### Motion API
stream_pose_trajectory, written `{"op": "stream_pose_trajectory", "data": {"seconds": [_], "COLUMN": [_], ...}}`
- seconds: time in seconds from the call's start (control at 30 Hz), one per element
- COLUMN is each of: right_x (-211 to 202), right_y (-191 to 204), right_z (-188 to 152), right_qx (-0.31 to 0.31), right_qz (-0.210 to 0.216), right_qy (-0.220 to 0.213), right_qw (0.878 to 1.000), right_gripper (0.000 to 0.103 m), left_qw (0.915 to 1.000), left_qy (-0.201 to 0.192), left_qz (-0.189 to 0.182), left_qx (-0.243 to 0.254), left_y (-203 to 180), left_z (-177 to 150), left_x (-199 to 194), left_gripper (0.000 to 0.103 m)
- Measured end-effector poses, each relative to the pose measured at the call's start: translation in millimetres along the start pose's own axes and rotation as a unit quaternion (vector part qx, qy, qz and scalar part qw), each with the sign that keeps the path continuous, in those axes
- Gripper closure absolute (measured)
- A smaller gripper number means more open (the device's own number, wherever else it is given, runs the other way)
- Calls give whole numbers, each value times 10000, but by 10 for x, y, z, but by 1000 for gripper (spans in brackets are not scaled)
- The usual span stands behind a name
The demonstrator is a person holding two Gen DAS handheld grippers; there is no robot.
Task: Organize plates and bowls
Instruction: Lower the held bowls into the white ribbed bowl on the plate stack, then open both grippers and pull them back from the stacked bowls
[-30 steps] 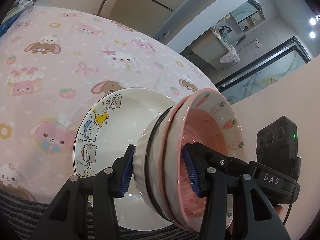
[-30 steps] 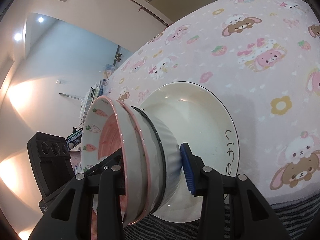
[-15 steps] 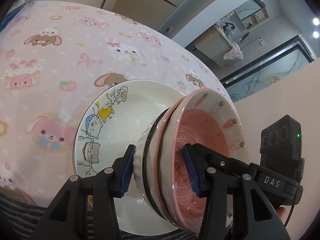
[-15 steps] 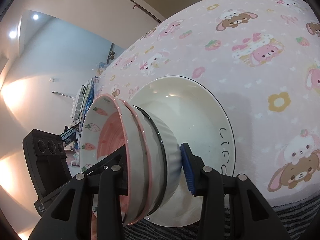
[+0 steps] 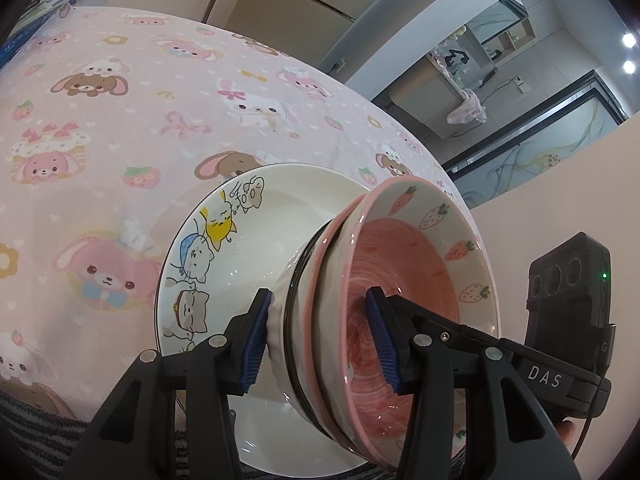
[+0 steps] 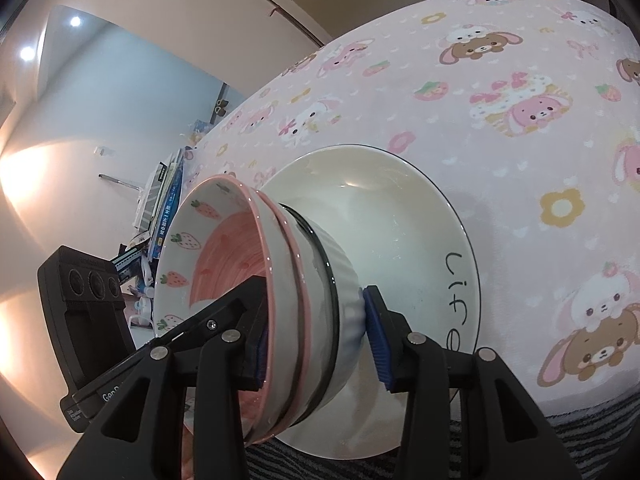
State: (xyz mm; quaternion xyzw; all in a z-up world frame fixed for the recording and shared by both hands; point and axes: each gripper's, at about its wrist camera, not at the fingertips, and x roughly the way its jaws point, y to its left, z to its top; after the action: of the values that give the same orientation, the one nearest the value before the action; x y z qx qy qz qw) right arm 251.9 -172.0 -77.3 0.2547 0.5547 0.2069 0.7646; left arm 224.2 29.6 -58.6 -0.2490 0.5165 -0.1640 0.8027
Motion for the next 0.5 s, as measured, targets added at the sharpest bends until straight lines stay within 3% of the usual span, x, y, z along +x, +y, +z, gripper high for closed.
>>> {"op": "stream_pose_trajectory", "data": {"seconds": [0.07,0.13,0.17,0.23,0.33,0.5], "right_x": [-7,-22,-50,-152,-371,-668], "right_y": [1,18,43,105,209,277], "right_z": [-4,-13,-20,-36,-91,-256], "right_qx": [-38,-99,-170,-367,-742,-1030], "right_qz": [-6,-45,-108,-424,-951,-1005], "right_qy": [3,-37,-122,-390,-981,-1475], "right_qw": [10000,9999,9997,9977,9878,9785], "right_gripper": [62,62,62,62,49,47], "left_qw": [9997,9954,9935,9923,9892,9609], "left_qy": [-80,-439,-588,-804,-1104,-2039], "left_qz": [181,741,808,699,606,959], "left_qx": [105,410,539,634,754,1609], "left_y": [-17,-90,-122,-138,-180,-402], "left_z": [-4,-26,-36,-40,-72,-293], "left_x": [-16,-120,-169,-275,-453,-816], "left_gripper": [51,38,28,26,26,26]}}
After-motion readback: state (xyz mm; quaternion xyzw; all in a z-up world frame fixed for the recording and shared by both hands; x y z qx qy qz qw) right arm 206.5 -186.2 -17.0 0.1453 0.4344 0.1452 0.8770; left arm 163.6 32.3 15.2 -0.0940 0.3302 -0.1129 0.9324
